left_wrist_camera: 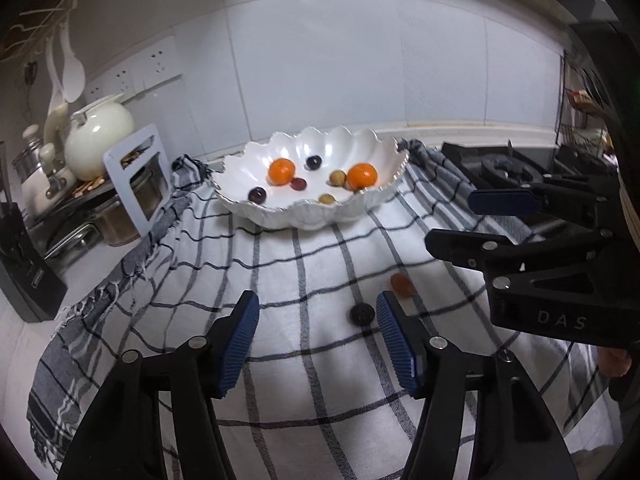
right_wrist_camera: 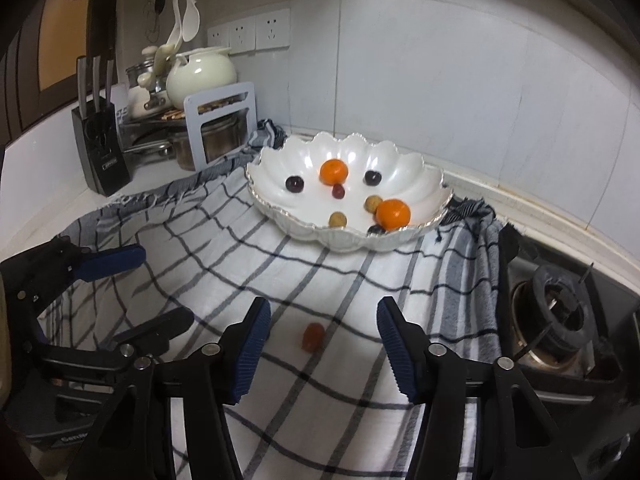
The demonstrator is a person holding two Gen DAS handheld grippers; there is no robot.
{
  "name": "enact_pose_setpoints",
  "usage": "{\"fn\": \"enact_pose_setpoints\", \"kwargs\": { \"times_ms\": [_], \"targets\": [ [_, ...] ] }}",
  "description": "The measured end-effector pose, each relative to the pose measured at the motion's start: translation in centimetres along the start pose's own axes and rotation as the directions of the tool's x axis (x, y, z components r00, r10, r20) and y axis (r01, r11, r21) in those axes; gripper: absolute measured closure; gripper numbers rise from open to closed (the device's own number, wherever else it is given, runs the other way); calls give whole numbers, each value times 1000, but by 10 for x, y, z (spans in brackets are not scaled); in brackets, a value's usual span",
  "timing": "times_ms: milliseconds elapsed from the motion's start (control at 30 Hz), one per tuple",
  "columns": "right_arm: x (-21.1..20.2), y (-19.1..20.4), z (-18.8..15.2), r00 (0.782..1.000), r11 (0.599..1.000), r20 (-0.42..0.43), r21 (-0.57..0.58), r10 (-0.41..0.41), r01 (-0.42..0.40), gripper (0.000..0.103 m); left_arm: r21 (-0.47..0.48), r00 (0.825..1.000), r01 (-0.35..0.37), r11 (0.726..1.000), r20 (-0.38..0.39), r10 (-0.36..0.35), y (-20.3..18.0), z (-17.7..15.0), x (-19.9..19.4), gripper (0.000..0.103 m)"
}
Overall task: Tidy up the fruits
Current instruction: 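Withdraw both open grippers toward the last dark plum and red fruit, then grasp the dark plum with the left gripper while the right gripper grasps the red fruit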
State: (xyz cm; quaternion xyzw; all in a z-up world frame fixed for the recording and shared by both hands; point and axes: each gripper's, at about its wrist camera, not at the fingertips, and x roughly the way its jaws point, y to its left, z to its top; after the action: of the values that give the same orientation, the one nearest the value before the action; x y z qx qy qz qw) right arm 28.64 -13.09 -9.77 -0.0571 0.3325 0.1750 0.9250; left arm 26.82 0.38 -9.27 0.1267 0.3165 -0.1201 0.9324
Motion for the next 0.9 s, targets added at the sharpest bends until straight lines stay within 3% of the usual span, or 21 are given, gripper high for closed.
{"fn": "enact_pose_setpoints", "kwargs": {
  "times_ms": [600,900],
  "targets": [
    [42,-1,-22,993,998,-102,34,54,-50,66,70,995,75,995,-75,-70,-15,-12,41,60],
    [60,-4,-22,987,995,-132,58,87,-80,72,56,983,132,990,-138,-124,-17,-12,67,67]
  ]
}}
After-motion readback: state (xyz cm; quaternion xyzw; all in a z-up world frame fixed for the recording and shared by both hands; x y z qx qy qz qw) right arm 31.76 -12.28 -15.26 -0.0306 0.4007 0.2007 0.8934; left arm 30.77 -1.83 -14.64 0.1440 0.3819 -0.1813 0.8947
